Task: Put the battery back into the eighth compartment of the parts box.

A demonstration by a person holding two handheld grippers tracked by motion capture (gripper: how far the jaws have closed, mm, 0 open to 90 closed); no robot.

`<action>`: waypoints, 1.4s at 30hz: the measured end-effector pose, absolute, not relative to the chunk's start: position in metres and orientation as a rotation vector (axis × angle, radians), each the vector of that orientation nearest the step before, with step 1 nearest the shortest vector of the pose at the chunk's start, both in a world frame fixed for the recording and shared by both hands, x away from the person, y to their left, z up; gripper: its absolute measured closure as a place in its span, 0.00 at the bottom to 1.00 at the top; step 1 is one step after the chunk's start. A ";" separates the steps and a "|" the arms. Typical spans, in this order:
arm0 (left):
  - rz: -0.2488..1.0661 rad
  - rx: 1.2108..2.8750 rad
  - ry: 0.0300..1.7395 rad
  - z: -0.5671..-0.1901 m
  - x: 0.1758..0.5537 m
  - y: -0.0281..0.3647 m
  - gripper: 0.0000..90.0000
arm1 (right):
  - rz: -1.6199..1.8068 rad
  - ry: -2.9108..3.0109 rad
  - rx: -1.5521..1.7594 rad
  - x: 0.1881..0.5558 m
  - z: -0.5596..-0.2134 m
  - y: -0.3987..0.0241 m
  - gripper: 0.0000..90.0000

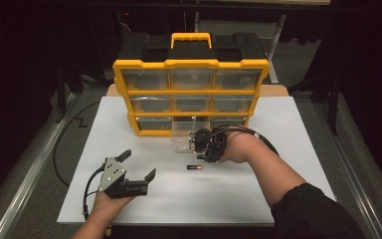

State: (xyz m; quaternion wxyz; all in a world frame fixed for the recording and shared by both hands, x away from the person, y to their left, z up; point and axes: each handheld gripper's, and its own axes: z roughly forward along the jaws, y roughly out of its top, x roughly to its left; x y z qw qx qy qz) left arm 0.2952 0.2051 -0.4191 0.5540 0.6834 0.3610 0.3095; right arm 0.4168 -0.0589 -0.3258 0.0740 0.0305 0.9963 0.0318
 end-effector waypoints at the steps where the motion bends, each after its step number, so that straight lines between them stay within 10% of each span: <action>1: 0.731 1.614 0.853 -0.419 0.295 0.205 0.01 | 0.089 2.991 0.094 0.417 -0.325 -0.059 0.87; 42: 0.724 1.615 0.845 -0.418 0.295 0.206 0.01 | 0.099 2.938 0.085 0.433 -0.287 -0.051 0.87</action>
